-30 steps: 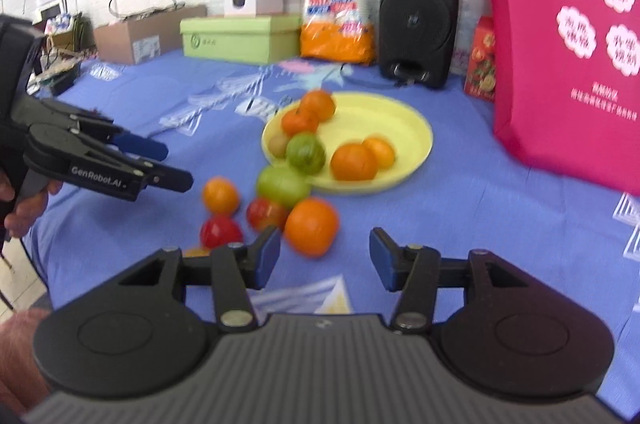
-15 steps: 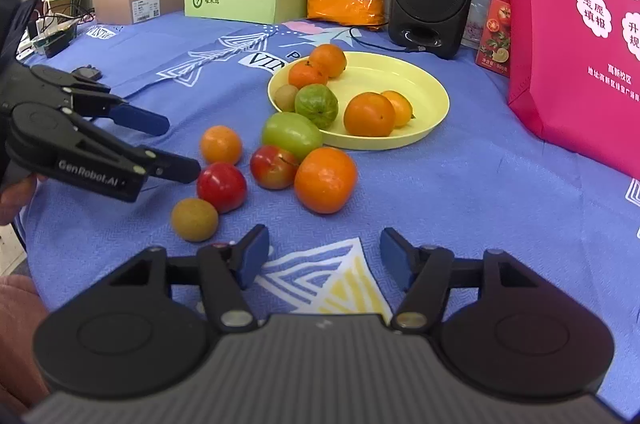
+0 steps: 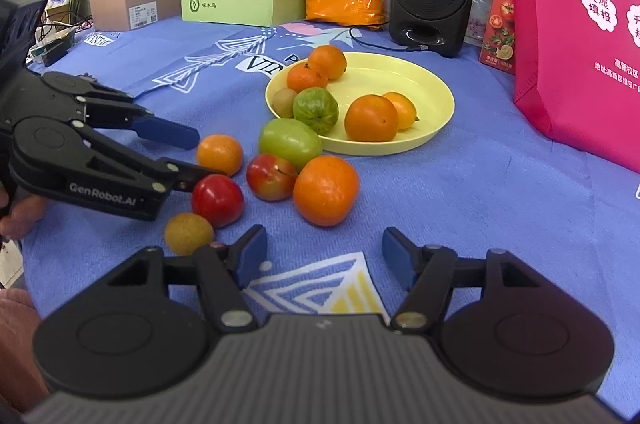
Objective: Organize fruits
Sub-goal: 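Grasp another tangerine with the left tool while the right tool grasps an orange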
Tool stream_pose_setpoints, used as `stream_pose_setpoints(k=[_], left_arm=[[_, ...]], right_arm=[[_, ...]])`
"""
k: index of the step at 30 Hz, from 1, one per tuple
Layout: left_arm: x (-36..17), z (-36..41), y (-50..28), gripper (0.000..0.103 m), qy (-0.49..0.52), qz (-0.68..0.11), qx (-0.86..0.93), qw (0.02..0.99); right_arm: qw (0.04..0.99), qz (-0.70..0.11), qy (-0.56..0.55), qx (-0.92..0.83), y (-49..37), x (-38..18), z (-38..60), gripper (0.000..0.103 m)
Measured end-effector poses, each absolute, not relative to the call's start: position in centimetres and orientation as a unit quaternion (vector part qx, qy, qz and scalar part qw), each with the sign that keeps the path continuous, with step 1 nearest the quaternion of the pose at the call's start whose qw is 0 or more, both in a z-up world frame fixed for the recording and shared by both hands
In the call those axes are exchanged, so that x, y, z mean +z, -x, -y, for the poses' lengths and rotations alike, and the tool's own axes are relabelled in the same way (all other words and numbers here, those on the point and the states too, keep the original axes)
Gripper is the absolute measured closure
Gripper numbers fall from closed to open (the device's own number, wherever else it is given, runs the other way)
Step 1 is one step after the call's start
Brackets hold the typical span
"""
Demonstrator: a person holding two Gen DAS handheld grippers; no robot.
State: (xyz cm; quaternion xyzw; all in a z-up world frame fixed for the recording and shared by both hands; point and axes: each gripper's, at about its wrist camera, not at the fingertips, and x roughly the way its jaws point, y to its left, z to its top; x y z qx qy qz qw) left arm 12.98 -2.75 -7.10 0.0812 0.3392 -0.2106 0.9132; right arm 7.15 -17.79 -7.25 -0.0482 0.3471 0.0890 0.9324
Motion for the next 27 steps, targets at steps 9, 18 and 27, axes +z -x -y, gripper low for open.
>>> stream_pose_setpoints(k=[9, 18, 27], left_arm=[[-6.9, 3.5, -13.5, 0.061, -0.081, -0.341, -0.226, 0.909], [-7.3, 2.8, -13.7, 0.068, -0.059, -0.346, -0.229, 0.908], [-7.2, 1.9, -13.2, 0.068, -0.047, -0.350, -0.231, 0.907]], right_arm=[[0.932, -0.346, 0.050, 0.096, -9.2, -7.7, 17.2, 0.039], [0.931, -0.345, 0.052, 0.112, -9.6, -7.6, 17.1, 0.048], [0.928, -0.345, 0.059, 0.127, -9.3, -7.0, 16.9, 0.067]])
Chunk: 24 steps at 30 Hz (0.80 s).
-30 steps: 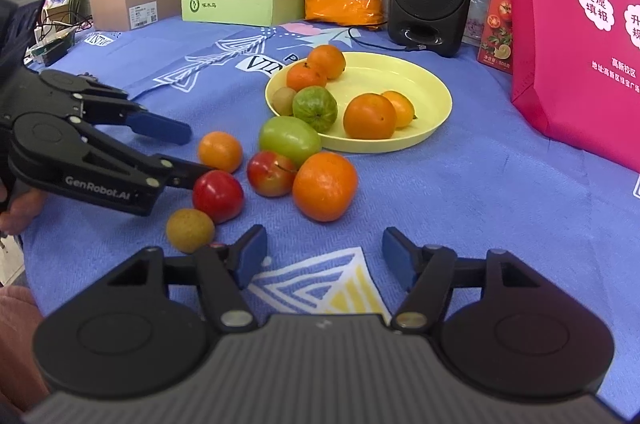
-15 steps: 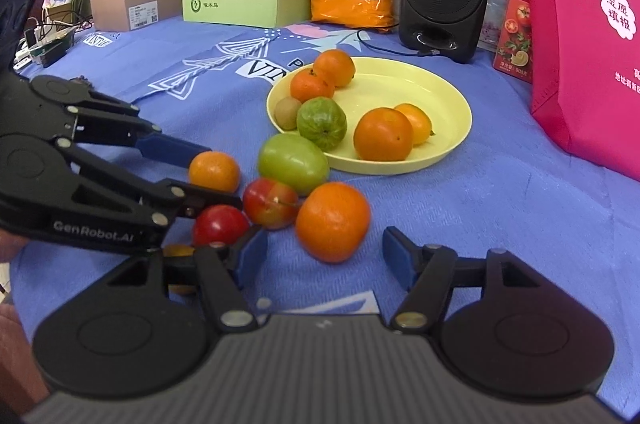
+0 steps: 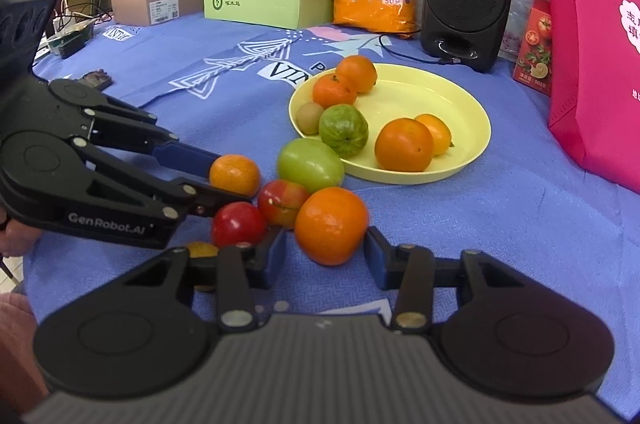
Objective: Organize fruits
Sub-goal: 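Grasp another tangerine with the left tool while the right tool grasps an orange, then carry both fruits onto the yellow plate and open both tools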
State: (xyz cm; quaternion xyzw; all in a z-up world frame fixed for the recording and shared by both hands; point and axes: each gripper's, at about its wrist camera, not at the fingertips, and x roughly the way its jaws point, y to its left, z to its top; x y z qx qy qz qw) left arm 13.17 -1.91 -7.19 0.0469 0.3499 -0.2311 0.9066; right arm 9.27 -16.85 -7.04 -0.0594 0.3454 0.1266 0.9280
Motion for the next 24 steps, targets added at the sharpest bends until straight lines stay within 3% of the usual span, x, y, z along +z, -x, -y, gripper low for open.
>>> stream_pose_setpoints(k=[24], left_arm=[[-5.3, 0.8, -11.5, 0.073, -0.030, -0.337, -0.213, 0.917]], right_arm=[[0.931, -0.345, 0.030, 0.115, -6.0, -6.3, 18.3, 0.068]])
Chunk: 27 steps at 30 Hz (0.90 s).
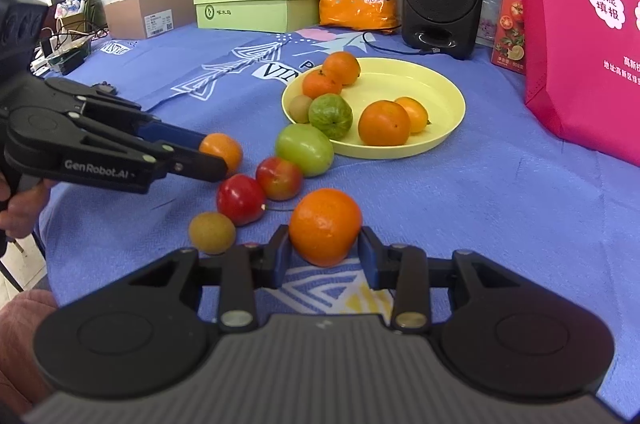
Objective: Organize fruits
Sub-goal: 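Carry both fruits onto the yellow plate and open both tools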
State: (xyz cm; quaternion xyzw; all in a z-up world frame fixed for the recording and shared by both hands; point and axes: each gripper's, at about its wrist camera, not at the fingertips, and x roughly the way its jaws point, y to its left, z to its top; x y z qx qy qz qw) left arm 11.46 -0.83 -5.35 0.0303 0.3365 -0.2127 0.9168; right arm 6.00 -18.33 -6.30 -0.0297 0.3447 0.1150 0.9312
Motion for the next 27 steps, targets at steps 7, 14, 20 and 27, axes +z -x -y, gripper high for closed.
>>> stream_pose_setpoints(k=[7, 14, 20, 27], left_arm=[[-4.1, 0.2, -11.0, 0.073, -0.010, -0.328, -0.215, 0.920], [-2.6, 0.9, -12.7, 0.072, -0.012, -0.313, -0.218, 0.924], [-1.3, 2.5, -14.7, 0.072, -0.027, -0.298, -0.231, 0.926], [-1.1, 4.2, -18.9, 0.072, -0.028, -0.300, -0.234, 0.924]], right_arm=[[0.934, -0.338, 0.027, 0.113, -5.3, -5.8, 18.7, 0.068], [0.938, -0.328, 0.034, 0.110, -6.0, -4.9, 19.0, 0.068], [0.942, -0.317, 0.041, 0.106, -7.6, -4.1, 19.6, 0.068], [0.950, -0.293, 0.049, 0.093, -11.9, -1.9, 20.9, 0.068]])
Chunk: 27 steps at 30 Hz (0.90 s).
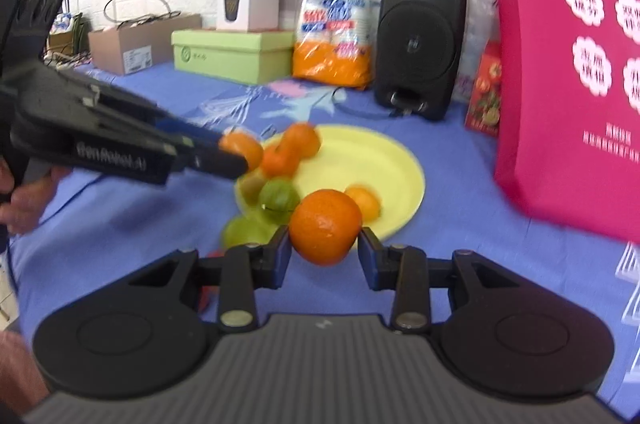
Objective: Organize fruits
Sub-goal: 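Carry both fruits onto the yellow plate and open both tools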
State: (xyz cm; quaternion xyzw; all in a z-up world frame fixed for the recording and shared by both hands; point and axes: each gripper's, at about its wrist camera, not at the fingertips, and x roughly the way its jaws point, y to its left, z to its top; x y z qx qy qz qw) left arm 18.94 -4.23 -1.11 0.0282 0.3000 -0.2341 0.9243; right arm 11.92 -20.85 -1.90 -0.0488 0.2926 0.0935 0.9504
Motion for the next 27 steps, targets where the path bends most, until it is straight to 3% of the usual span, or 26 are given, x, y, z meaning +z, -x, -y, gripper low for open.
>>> stream_pose_setpoints(k=[12, 16, 19, 27], left_arm=[[-2.8, 5.7, -26.0, 0.071, -0.009, -0.338, -0.225, 0.914], [-2.8, 5.1, -25.5, 0.069, -0.020, -0.332, -0.213, 0.919], [-2.3, 4.3, -24.5, 0.062, -0.018, -0.324, -0.209, 0.922], [-1.5, 2.9, -20.2, 0.062, -0.015, -0.312, -0.207, 0.927]], right_arm=[[0.942, -0.316, 0.064, 0.092, -18.2, -3.2, 19.2, 0.067], [0.945, -0.307, 0.068, 0.084, -18.1, -3.3, 19.2, 0.053], [0.949, -0.300, 0.063, 0.080, -17.4, -2.8, 19.7, 0.053], [0.952, -0.295, 0.048, 0.071, -14.8, -2.3, 20.6, 0.050]])
